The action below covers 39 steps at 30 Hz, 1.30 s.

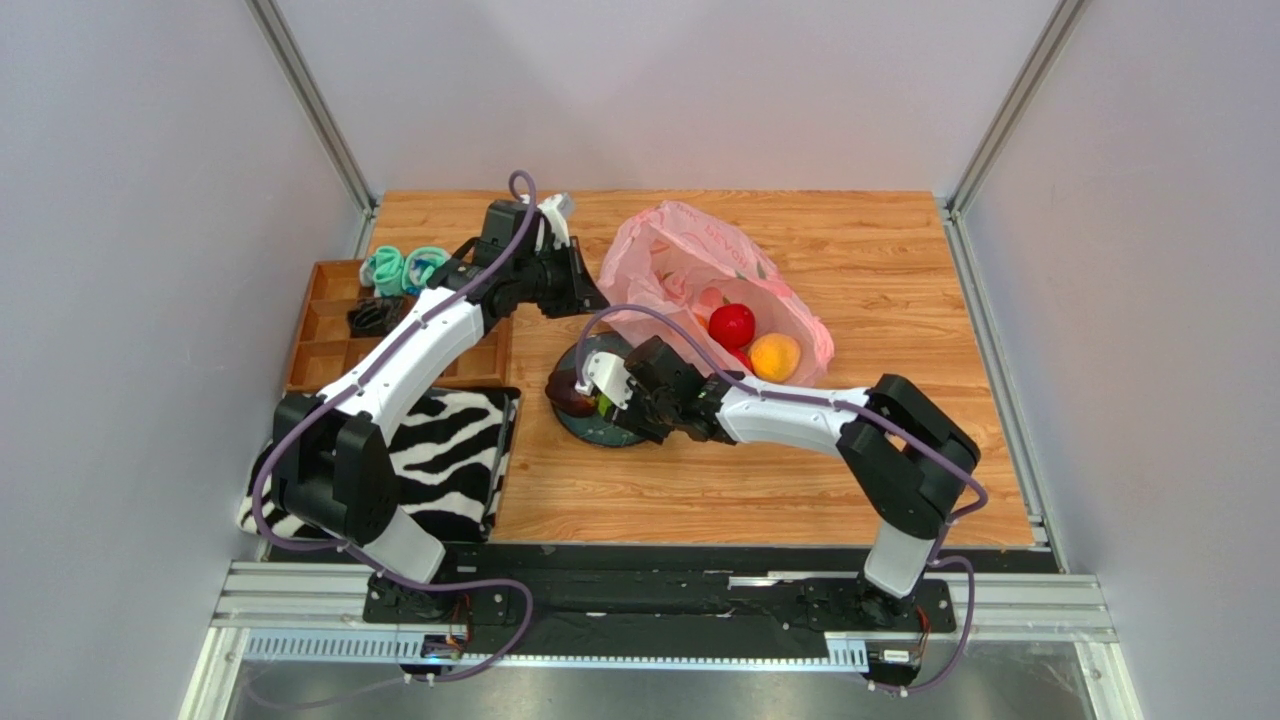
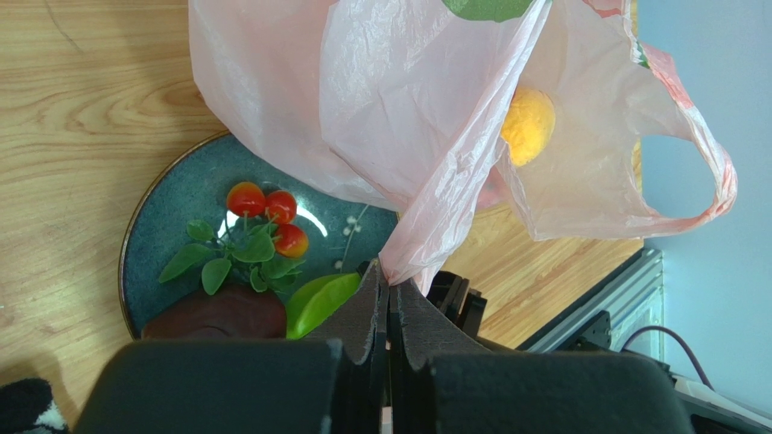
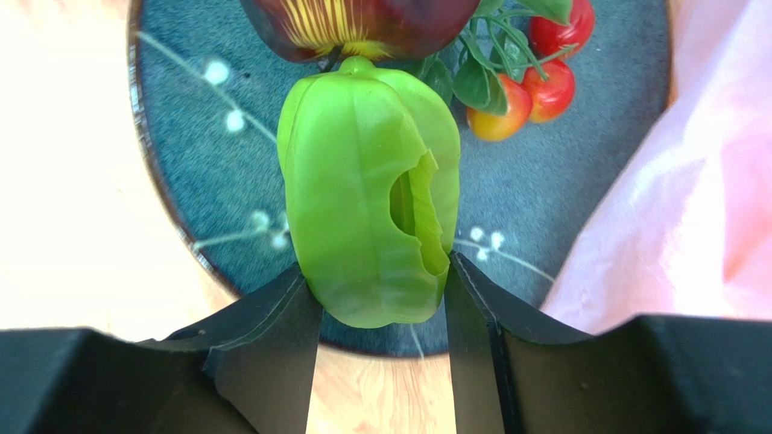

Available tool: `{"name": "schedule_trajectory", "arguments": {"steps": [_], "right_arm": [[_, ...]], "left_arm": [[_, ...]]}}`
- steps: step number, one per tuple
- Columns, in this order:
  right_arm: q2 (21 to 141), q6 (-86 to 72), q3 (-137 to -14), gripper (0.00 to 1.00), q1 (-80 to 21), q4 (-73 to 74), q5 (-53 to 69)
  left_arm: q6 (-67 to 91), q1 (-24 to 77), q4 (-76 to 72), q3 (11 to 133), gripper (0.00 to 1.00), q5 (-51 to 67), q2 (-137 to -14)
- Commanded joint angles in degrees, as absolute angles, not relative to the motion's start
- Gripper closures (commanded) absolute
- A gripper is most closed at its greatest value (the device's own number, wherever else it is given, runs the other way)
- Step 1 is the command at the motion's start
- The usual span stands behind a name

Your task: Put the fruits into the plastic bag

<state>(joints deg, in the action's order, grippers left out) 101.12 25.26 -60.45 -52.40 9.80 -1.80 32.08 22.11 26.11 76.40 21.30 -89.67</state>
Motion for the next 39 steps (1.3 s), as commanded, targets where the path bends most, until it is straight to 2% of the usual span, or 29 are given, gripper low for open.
{"name": "schedule_trajectory", "arguments": {"steps": [1,11,19,28,39], "right_arm": [[94.67,24.52,-61.08,0.69,-53.52,10.63,-2.98],[86.15,22.77,-61.00,0.82,-57.04,13.80,-5.01],[78.23,15.66,-60.90,0.88,-57.57,13.09,-7.47],[72.52,9.59,-64.60,0.90,-54.06,18.36,-11.34],[68.29,0.71,-62.40,0.91,-43.69,18.63,-5.90]], "left_arm": [[32.78,21.97,23.99,76.73,1.00,21.44,-87.80],[32.96,21.97,23.56,76.64,1.00,21.45,-88.07],[34.10,21.97,22.94,75.68,1.00,20.30,-86.58],[35.07,21.97,21.62,74.36,1.00,20.74,-85.17],[33.31,21.97,22.85,74.88,1.00,19.95,-83.15]]}}
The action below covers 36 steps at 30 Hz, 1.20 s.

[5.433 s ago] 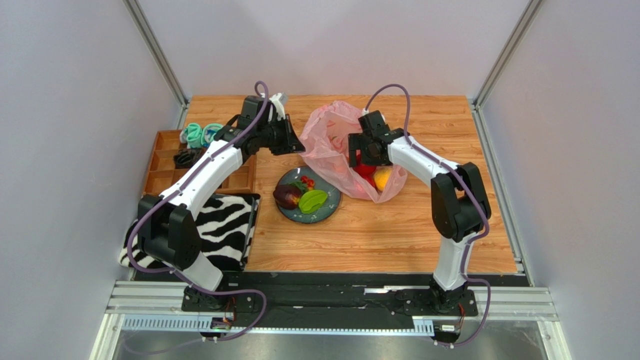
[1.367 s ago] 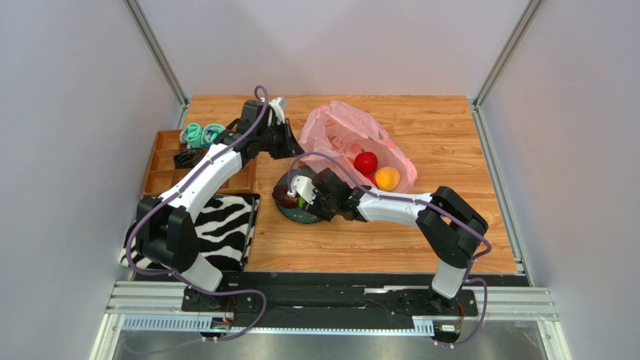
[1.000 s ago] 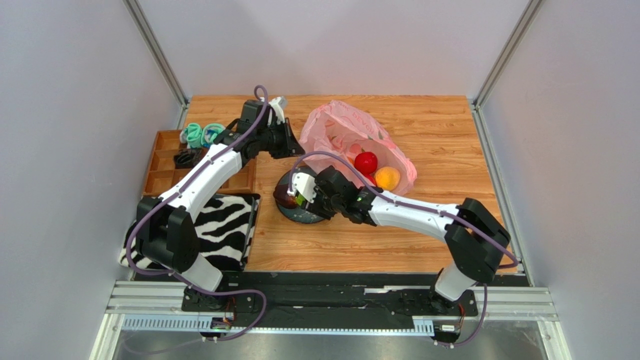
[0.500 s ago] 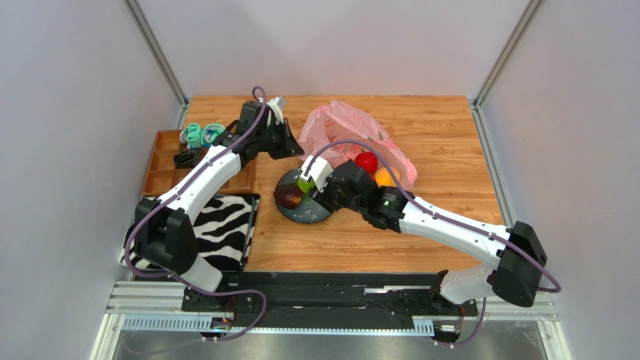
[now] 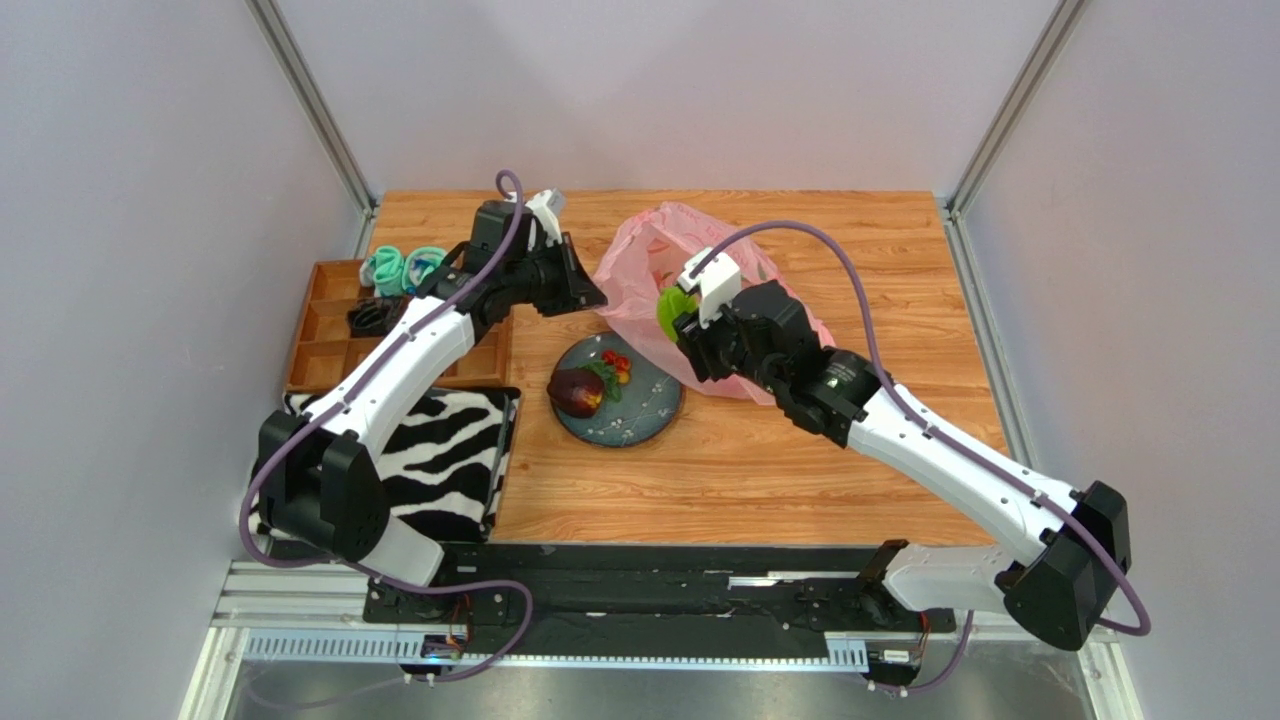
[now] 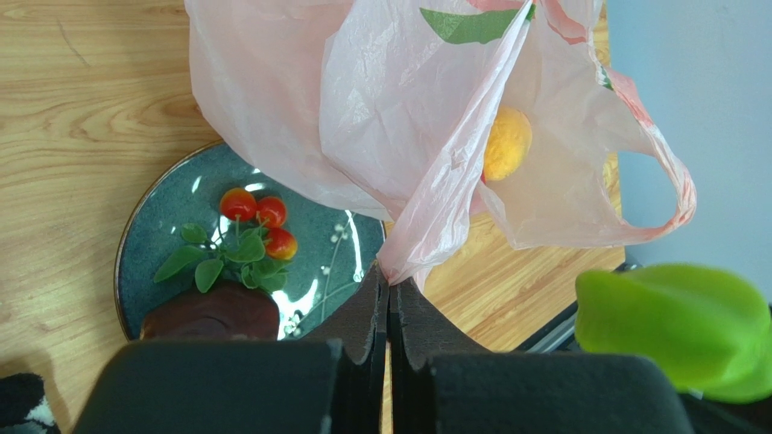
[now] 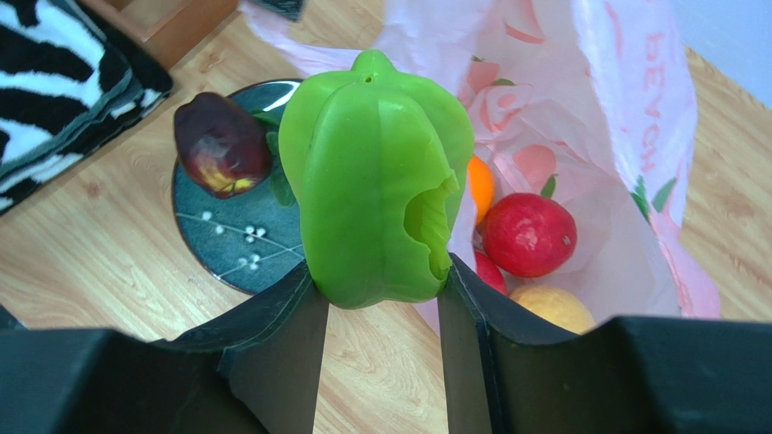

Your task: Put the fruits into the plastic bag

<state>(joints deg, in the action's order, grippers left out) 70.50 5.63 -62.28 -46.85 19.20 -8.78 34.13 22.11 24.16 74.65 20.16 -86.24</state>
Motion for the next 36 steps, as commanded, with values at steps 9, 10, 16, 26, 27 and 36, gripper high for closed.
{"name": "schedule_trajectory", "arguments": {"steps": [9,10,16,26,27,36], "right_arm": [[68.20,-3.77,-62.93,0.91,-37.88,21.09,-2.03],[68.64,-4.56,-62.93,0.91,-37.45,21.27,-1.85],[71.27,-5.54,-65.04,0.91,-37.44,24.52,-0.79],[74.53,-5.63,-66.53,0.92,-37.53,27.24,1.58],[74.97,-5.63,-66.79,0.92,-37.44,27.42,1.50],[78.13,-5.62,-68.81,0.92,-37.27,29.00,0.18]], "left_arm": [[32.70,21.97,23.38,73.30,1.00,19.51,-80.86],[32.52,21.97,23.47,72.95,1.00,19.51,-80.60],[32.70,21.97,23.55,72.68,1.00,20.04,-80.42],[31.73,21.97,24.70,72.95,1.00,18.28,-79.10],[31.82,21.97,24.70,72.86,1.00,18.19,-79.10],[31.29,21.97,24.70,73.30,1.00,18.46,-79.72]]}}
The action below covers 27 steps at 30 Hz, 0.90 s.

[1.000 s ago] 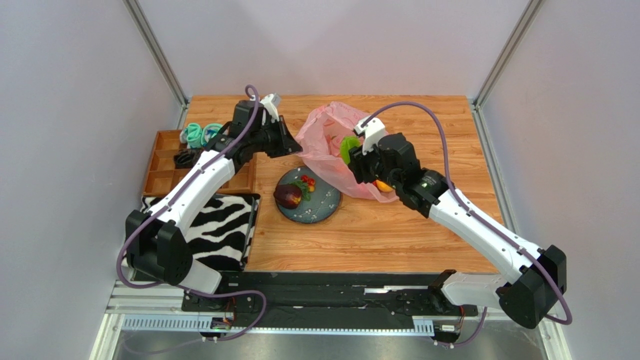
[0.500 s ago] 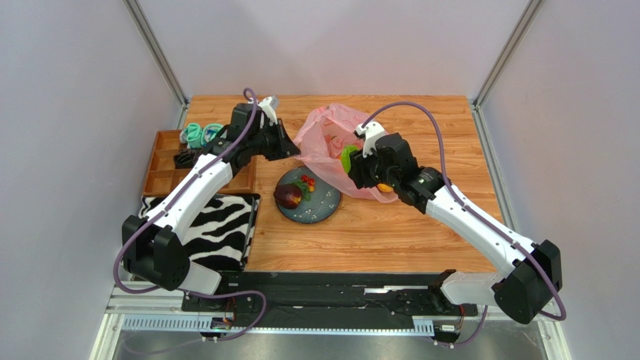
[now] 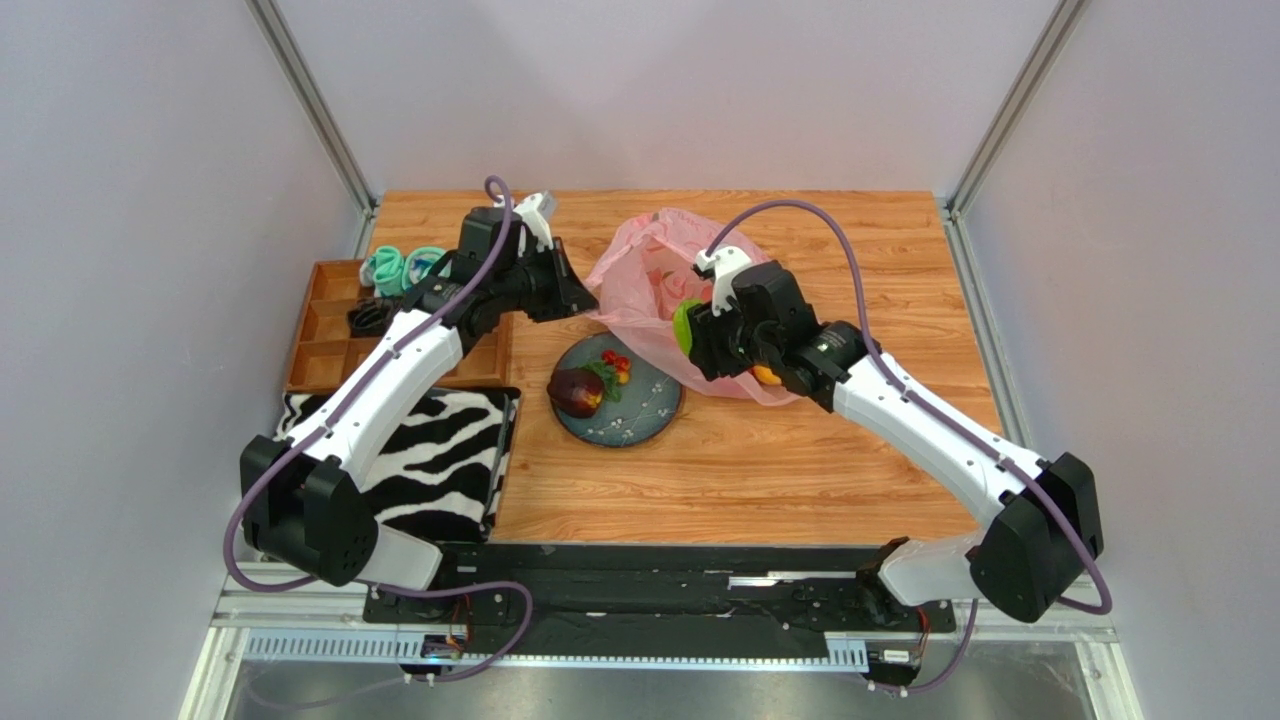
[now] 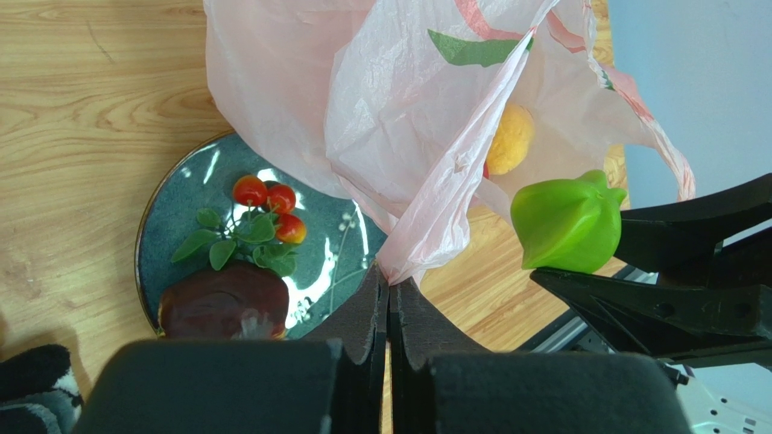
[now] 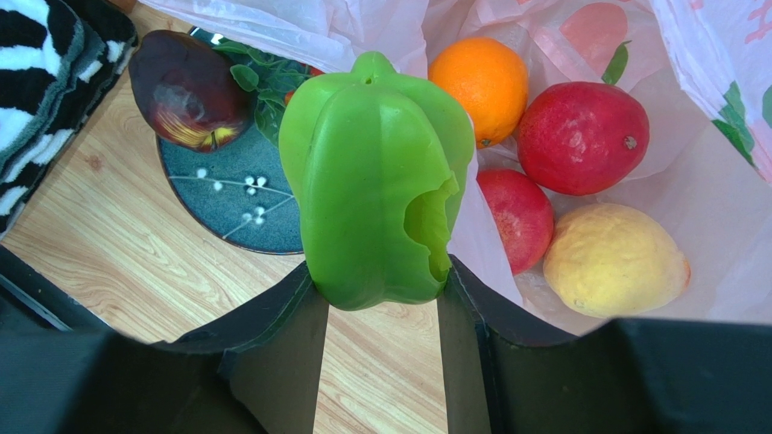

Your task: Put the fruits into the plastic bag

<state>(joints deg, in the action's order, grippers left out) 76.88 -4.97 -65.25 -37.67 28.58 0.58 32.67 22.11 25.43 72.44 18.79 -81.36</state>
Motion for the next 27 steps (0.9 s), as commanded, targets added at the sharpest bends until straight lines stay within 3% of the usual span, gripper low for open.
{"name": "schedule_trajectory", "arguments": {"steps": [1,17,27], "right_arm": [[79.18,-5.62,-69.08,0.92,-37.09,29.26,0.09],[95.00,-2.82,-81.73,0.92,-32.78,29.27,-8.95],[109.06,-2.64,-92.71,0.92,-32.87,29.97,-8.52]], "left_arm": [[31.29,21.97,24.70,73.39,1.00,18.37,-79.72],[31.81,21.97,25.40,71.54,1.00,19.07,-77.87],[33.75,21.97,25.22,69.97,1.00,19.34,-76.20]]}}
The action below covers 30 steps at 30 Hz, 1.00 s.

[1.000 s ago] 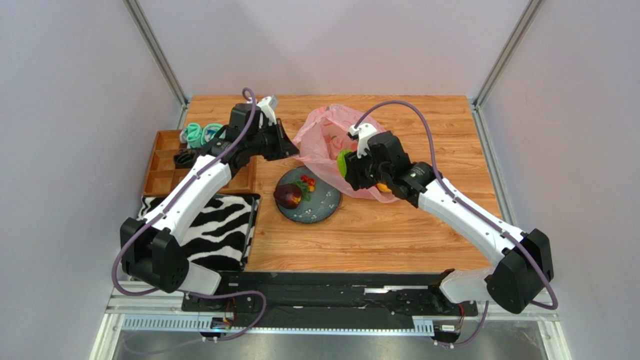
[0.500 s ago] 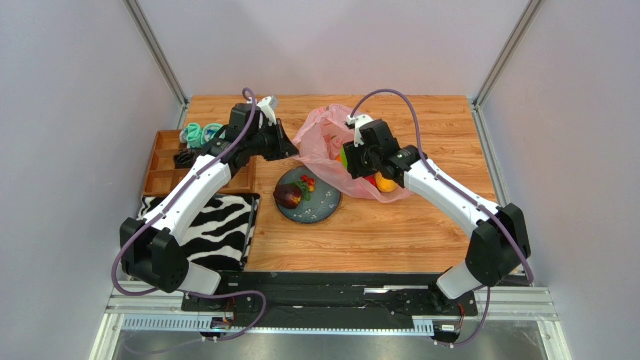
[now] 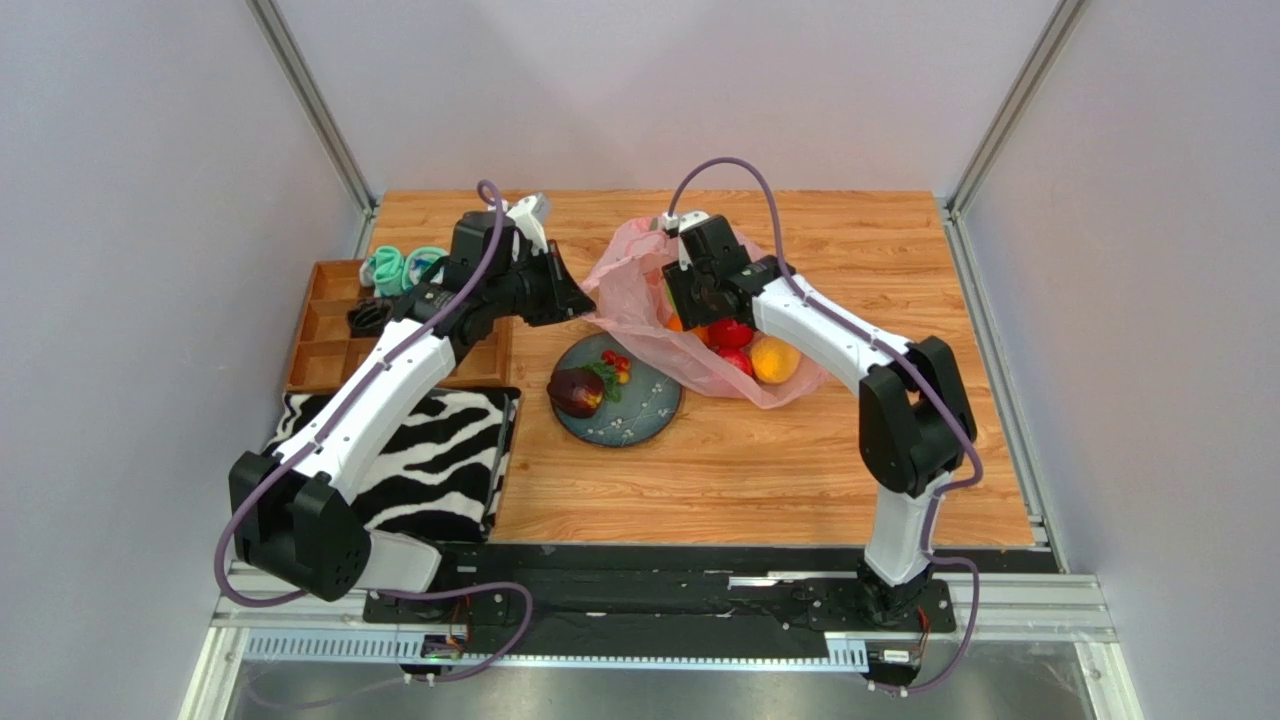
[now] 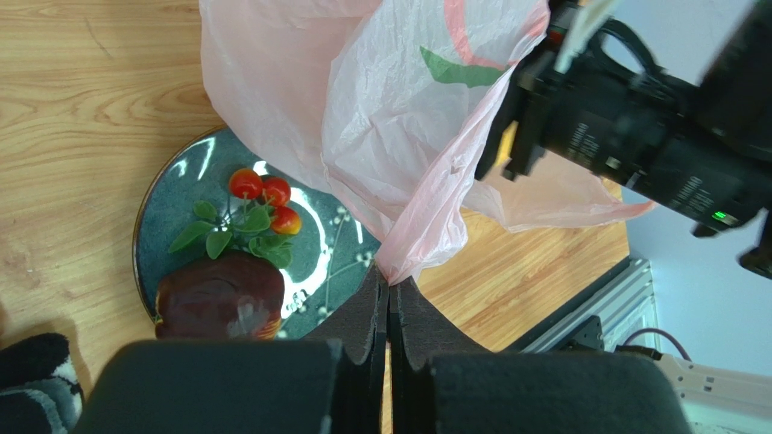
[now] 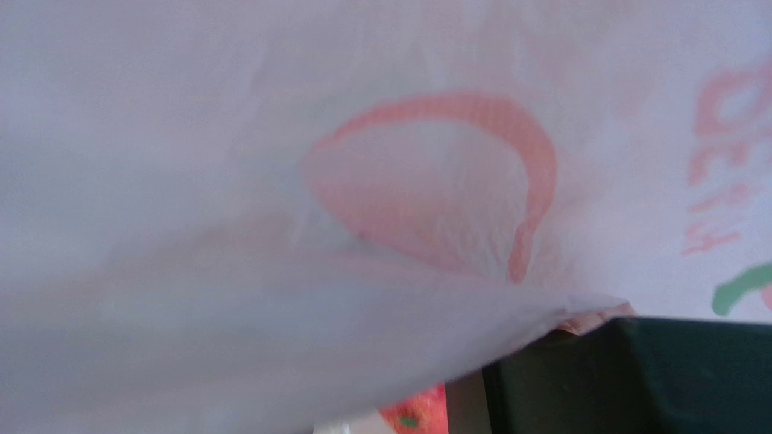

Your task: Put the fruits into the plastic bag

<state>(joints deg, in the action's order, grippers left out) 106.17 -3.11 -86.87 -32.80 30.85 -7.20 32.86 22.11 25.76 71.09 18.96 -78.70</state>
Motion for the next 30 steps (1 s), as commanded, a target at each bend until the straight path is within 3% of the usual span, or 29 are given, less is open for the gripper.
{"name": "schedule_trajectory", "arguments": {"steps": [1,3,6,7,9,10,12,18,30], "right_arm": [[110.90,-2.64,-93.51,0.91,-32.87,30.49,-8.96],[111.97,-2.99,-94.65,0.88,-32.78,31.99,-10.10],[111.89,-3.08,-93.70,0.71,-32.78,31.47,-9.50],[111.54,-2.99,-92.56,0.59,-32.87,31.03,-9.23],[110.39,-3.08,-91.41,0.50,-32.78,29.62,-9.05],[110.13,-3.08,-90.80,0.41,-32.78,29.36,-8.97],[109.86,-2.90,-90.53,0.35,-32.78,29.27,-8.88],[108.55,-2.81,-89.39,0.28,-32.78,28.65,-8.53],[101.52,-2.55,-85.34,0.30,-32.70,24.26,-5.45]], "left_arm": [[33.75,21.97,25.05,69.79,1.00,19.34,-76.11],[33.93,21.97,24.96,69.35,1.00,19.25,-75.85],[33.75,21.97,25.31,69.43,1.00,19.25,-76.02],[33.66,21.97,25.40,69.43,1.00,19.25,-76.03],[33.57,21.97,25.49,69.52,1.00,19.25,-76.20],[33.66,21.97,25.49,69.52,1.00,19.16,-76.20],[33.66,21.97,25.49,69.43,1.00,19.16,-76.38],[33.49,21.97,25.49,69.43,1.00,18.98,-76.38],[33.40,21.97,25.58,70.40,1.00,18.63,-76.99]]}}
